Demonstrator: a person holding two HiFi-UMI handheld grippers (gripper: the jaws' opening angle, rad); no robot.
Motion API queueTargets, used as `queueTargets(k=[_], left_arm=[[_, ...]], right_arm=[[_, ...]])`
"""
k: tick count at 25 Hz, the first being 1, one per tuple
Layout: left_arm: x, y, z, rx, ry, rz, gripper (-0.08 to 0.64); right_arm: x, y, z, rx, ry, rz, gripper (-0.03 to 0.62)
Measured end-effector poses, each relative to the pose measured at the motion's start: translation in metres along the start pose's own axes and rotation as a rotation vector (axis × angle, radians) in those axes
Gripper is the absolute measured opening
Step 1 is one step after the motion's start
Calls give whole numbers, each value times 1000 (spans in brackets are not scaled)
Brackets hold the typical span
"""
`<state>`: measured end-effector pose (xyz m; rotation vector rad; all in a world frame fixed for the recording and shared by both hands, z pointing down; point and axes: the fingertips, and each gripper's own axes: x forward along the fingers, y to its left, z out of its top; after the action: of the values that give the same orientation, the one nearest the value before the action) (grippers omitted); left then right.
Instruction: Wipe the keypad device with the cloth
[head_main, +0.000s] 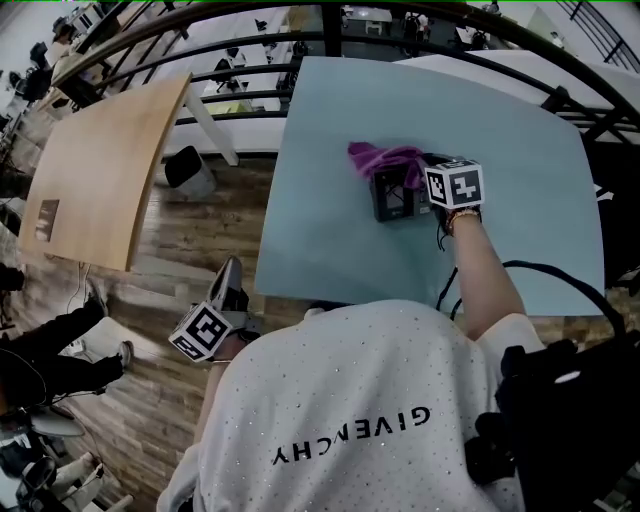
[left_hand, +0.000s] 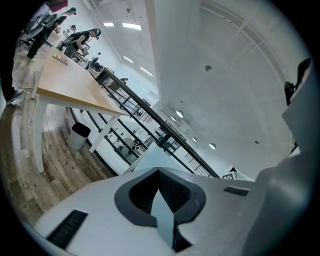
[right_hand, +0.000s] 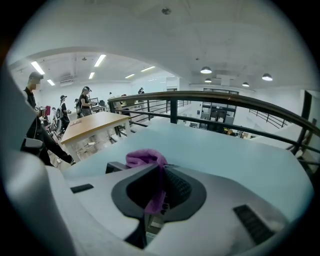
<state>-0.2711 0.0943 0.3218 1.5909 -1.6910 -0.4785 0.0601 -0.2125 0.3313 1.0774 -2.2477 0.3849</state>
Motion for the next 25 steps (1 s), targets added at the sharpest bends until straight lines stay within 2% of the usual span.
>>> queueTargets(k=[11, 13, 16, 18, 21, 23, 25], left_arm=[[-7, -27, -36, 21, 40, 16, -6], [-7, -33, -40, 22, 47, 16, -6], [-4, -44, -45, 28, 52, 15, -6], [-1, -51, -47, 35, 48, 10, -6], [1, -57, -52, 47, 58, 3, -6], [3, -57, -57, 46, 78, -1, -6], [8, -62, -63, 34, 97, -23, -6]], right_arm=[[-22, -43, -15, 151, -49, -26, 26], [-24, -51, -21, 214, -54, -26, 26], [-29, -60, -28, 353, -90, 18, 26], [-34, -70, -30, 390, -123, 8, 26], [-53, -86, -19, 462, -251, -2, 25], [-71, -82, 4, 528, -383, 78, 23], [-88, -76, 30, 525, -480, 144, 23]])
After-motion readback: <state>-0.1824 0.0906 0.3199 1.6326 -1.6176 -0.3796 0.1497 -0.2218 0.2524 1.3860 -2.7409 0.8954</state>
